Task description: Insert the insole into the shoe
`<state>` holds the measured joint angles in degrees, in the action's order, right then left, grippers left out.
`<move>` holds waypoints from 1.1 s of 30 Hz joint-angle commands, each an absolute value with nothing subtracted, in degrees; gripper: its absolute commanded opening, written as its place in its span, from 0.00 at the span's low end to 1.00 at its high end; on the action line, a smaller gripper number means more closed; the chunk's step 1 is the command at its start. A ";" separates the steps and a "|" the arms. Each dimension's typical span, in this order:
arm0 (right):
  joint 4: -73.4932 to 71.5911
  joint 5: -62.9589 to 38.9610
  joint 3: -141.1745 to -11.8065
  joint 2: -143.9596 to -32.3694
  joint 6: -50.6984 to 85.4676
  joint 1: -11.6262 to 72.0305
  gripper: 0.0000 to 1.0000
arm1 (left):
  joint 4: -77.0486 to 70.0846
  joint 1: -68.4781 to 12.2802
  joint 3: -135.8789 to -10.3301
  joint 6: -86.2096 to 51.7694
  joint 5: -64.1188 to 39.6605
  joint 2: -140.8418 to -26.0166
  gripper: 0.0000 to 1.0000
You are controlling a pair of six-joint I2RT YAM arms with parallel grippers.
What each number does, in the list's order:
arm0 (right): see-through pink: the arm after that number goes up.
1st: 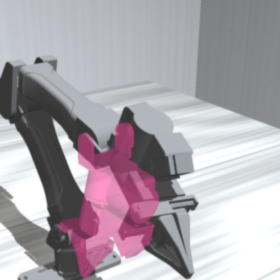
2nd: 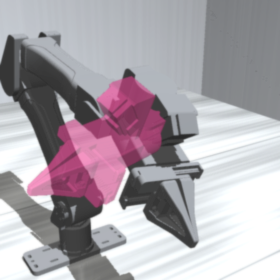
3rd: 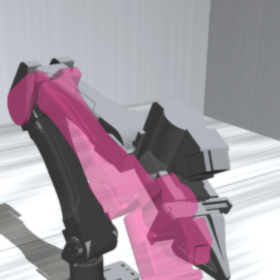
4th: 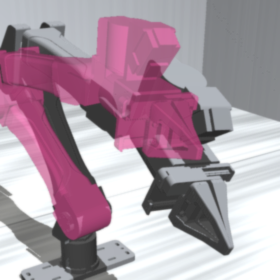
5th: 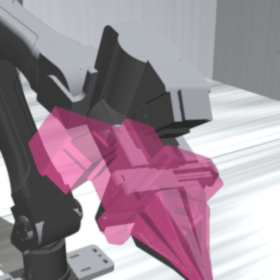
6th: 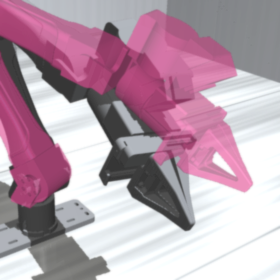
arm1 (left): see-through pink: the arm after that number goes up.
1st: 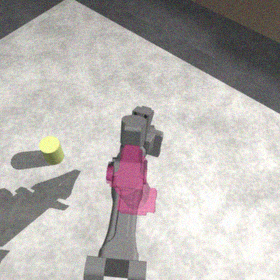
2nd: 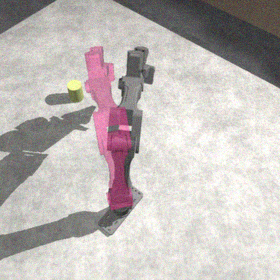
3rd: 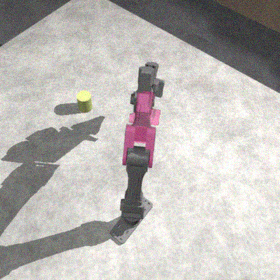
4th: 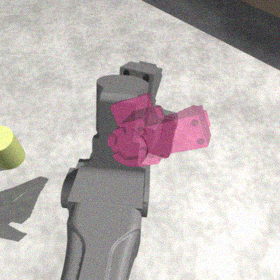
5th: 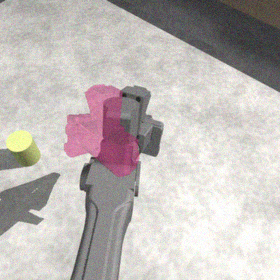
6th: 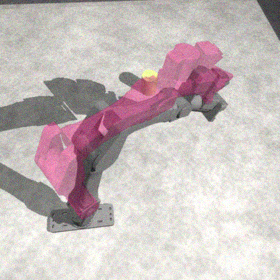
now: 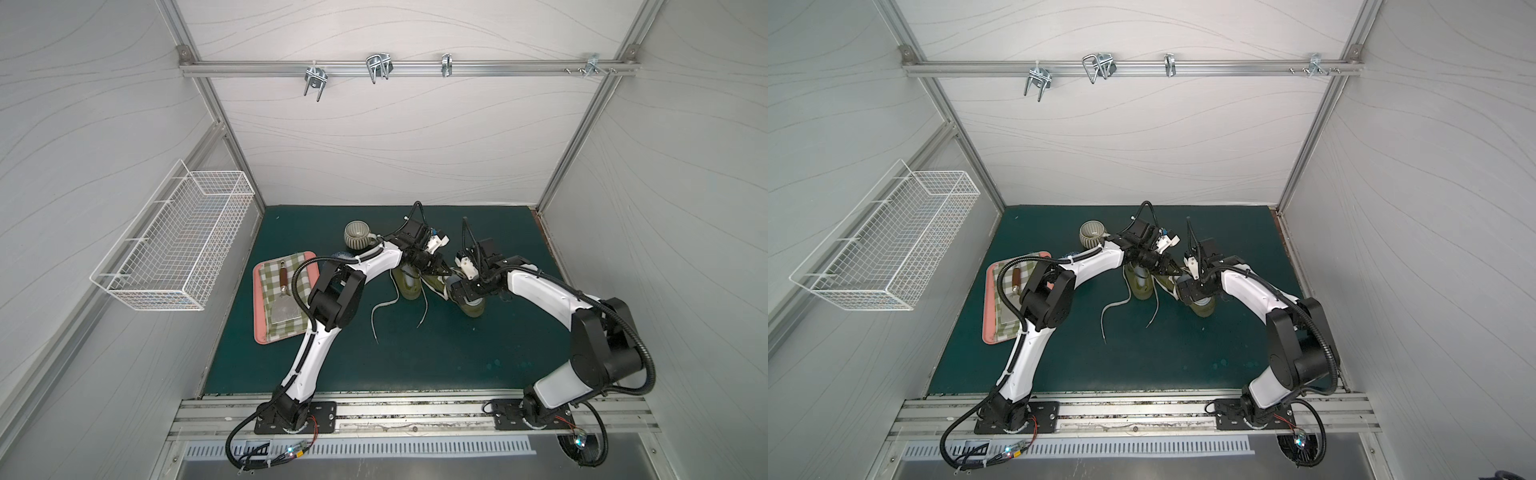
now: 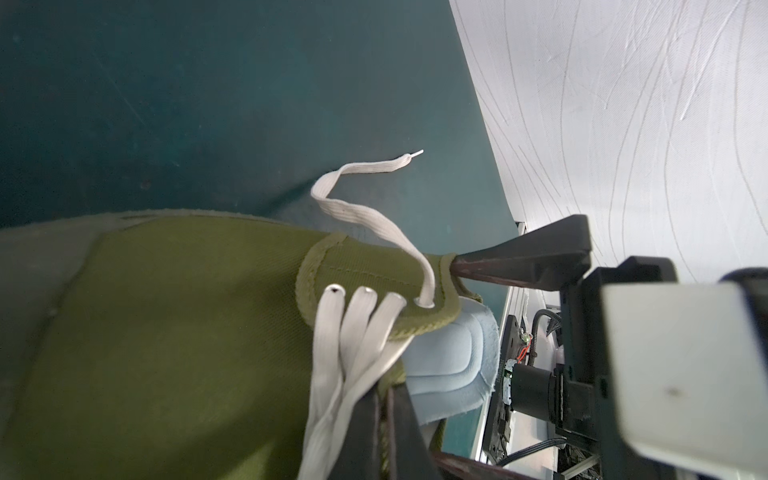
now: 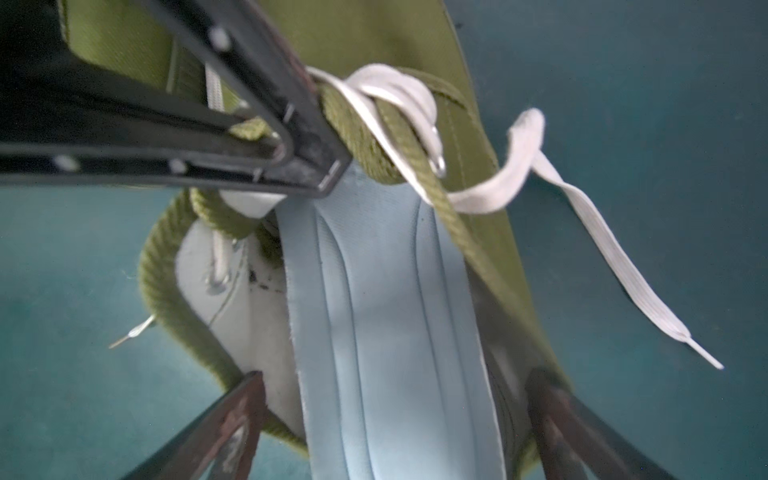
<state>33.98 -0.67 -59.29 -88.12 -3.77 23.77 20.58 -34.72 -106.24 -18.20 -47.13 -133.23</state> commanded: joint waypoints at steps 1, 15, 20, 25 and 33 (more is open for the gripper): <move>39.01 0.50 -59.76 -84.01 -3.27 23.82 0.99 | 18.18 -34.66 -107.23 -17.73 -48.54 -131.47 0.00; 48.77 -1.74 -62.23 -77.78 10.01 17.86 0.73 | 16.40 -34.80 -106.00 -19.60 -47.03 -130.66 0.00; 48.79 -0.82 -60.06 -75.59 19.75 15.14 0.33 | 14.85 -34.98 -103.11 -20.20 -45.72 -129.95 0.00; 46.20 -1.90 -57.40 -74.78 26.35 15.19 0.25 | 13.81 -34.98 -102.33 -20.65 -45.35 -129.59 0.00; 41.05 -4.58 -53.11 -77.26 30.44 15.15 0.23 | 13.80 -35.05 -102.22 -20.57 -45.38 -129.30 0.00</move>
<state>43.09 -3.07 -54.24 -76.69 26.96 15.18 16.05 -34.94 -102.48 -20.25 -45.63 -131.74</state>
